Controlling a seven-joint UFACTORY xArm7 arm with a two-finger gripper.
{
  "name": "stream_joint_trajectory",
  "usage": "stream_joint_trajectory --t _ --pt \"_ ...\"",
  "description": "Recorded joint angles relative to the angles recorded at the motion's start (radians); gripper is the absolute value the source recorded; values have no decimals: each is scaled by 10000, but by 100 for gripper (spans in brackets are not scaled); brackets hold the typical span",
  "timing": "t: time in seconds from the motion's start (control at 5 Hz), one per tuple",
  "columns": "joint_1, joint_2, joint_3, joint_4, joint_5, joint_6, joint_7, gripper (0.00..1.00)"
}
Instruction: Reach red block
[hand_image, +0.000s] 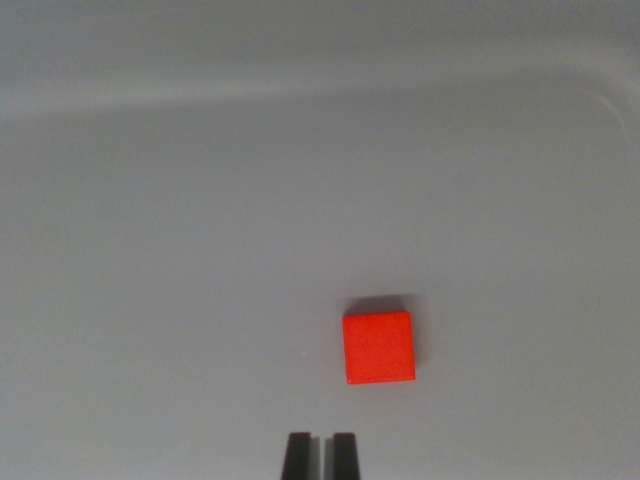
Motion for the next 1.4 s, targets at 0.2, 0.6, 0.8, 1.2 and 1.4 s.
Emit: stream_joint_trajectory --t 0.2,0.6,0.8,1.2,1.4 --pt "0 0 0 0 0 0 0 0" --pt "-24 188 -11 -278 0 -453 -6 0" --pt "-47 371 -21 -550 0 -894 -11 0" --pt "-71 566 -33 -840 0 -1365 -17 0" --pt "-71 566 -33 -840 0 -1365 -17 0"
